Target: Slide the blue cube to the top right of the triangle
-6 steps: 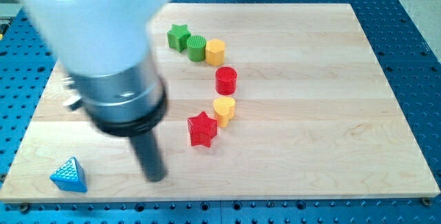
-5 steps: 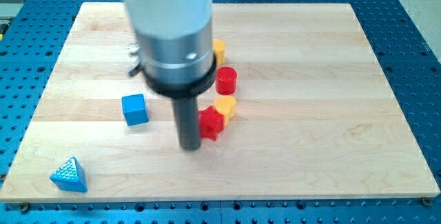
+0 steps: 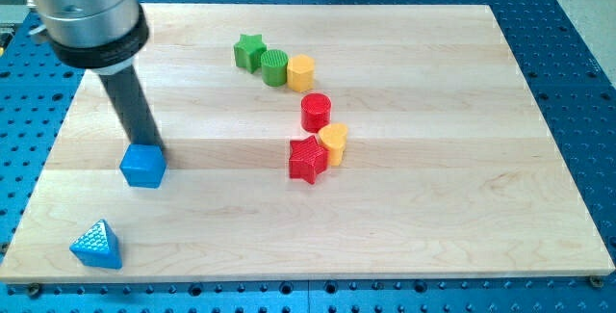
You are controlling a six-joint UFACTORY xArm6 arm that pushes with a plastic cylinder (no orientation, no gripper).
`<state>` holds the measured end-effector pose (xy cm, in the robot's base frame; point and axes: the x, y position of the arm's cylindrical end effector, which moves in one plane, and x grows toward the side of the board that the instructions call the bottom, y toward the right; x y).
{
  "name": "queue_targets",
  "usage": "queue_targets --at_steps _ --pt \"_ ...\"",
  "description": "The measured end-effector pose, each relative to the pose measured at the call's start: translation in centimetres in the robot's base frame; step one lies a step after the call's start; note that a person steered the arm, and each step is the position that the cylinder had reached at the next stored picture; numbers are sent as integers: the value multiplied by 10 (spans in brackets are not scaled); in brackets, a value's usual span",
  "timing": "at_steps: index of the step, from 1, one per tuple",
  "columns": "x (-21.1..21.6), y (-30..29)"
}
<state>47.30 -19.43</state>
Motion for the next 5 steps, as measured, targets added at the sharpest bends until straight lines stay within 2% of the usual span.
queue_targets --at_steps 1,3,4,5 --pt "4 -14" --pt "-3 42" --pt "2 34" --pt "24 -13"
